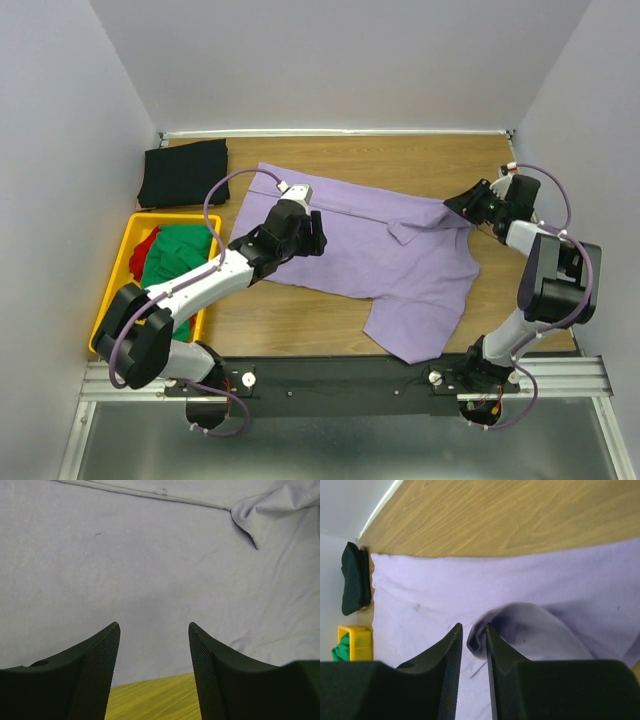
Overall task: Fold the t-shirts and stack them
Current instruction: Fold the tshirt
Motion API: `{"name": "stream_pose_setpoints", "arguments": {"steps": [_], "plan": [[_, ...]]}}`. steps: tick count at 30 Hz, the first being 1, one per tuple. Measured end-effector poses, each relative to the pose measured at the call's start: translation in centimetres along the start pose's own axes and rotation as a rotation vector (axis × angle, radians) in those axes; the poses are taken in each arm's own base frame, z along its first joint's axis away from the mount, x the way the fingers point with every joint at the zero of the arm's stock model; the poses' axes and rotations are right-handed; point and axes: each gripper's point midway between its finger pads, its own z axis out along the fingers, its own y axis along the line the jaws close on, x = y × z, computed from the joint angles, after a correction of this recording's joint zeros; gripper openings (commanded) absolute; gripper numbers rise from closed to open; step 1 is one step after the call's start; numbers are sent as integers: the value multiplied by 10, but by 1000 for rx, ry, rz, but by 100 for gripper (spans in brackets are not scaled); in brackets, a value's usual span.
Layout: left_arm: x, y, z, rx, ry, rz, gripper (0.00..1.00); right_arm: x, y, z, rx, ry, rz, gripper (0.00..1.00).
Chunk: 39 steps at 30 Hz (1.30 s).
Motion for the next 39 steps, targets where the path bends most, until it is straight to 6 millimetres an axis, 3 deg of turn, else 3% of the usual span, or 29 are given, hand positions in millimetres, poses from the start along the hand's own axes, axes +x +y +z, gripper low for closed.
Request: {"name": "stream_pose_setpoints", "arguments": {"steps": [14, 18, 24, 34, 39], "plan": [[6, 1, 0, 2, 13, -7, 65, 46, -13, -58, 241, 40, 124, 32], [7, 0, 0, 9, 16, -9, 65, 58, -9, -71, 275, 73, 145, 33], [10, -1, 2, 16, 31, -10, 65, 78, 1, -82, 303, 107, 121, 33], [12, -5, 5, 33, 36, -22, 65, 94, -25, -89, 406, 128, 80, 36], [22, -27, 29, 66, 94, -18, 56, 101, -15, -84, 360, 149, 35, 36]]}}
